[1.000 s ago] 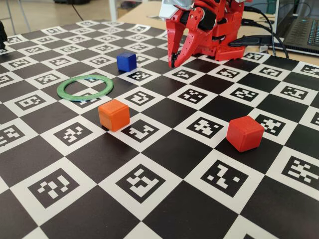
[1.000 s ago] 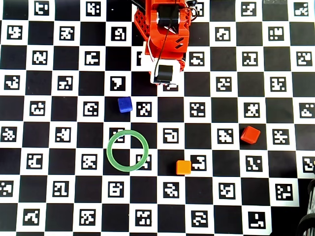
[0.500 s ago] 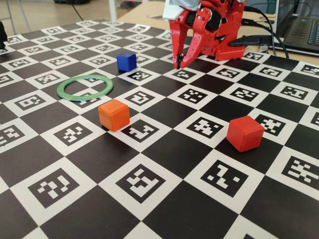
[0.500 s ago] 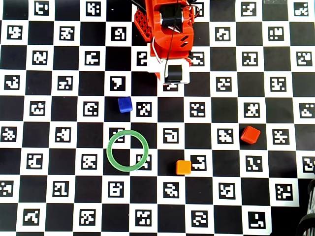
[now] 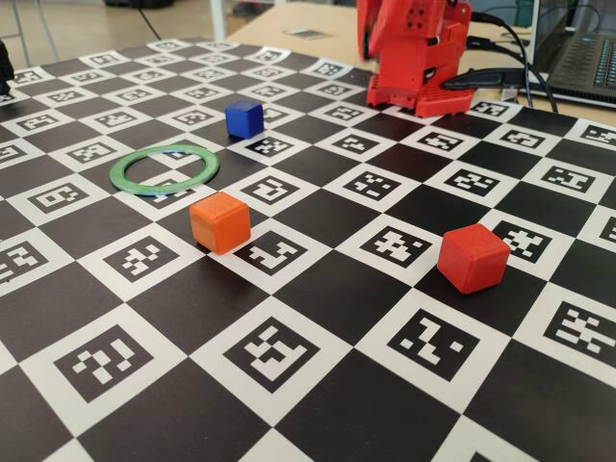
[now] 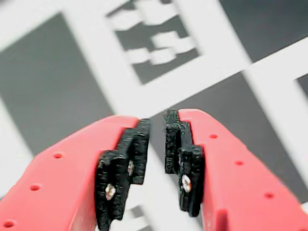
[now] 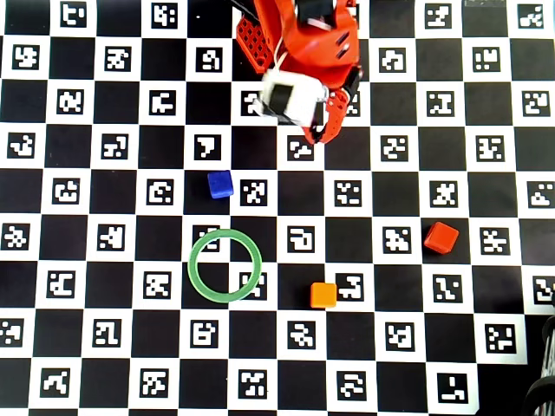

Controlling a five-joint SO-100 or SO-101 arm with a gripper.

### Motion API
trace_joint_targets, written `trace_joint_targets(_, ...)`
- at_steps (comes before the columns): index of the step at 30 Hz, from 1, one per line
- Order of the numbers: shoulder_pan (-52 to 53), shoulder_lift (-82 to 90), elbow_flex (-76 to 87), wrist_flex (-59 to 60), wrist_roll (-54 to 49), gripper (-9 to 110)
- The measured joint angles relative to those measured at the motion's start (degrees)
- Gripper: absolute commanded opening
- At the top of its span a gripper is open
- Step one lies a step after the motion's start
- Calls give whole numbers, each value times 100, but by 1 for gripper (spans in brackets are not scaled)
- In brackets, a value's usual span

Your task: Grab the red cube then put it in the green circle then put the blue cube on top and finally the orange cube on top

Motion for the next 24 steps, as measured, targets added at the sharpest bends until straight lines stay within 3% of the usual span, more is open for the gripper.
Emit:
trace_joint_targets(7, -712, -3006, -2769, 993, 1890, 17)
trace_joint_targets(13, -1477, -4834, -3990, 1406, 3621, 22)
trace_joint_targets(17, -2039, -5994, -4852, 1635, 5027, 35)
trace_joint_targets(21, -2505, -7427, -6196, 1819, 6372, 36)
trace_joint_targets(24, -2689, -7998, -6803, 1802, 6794, 37)
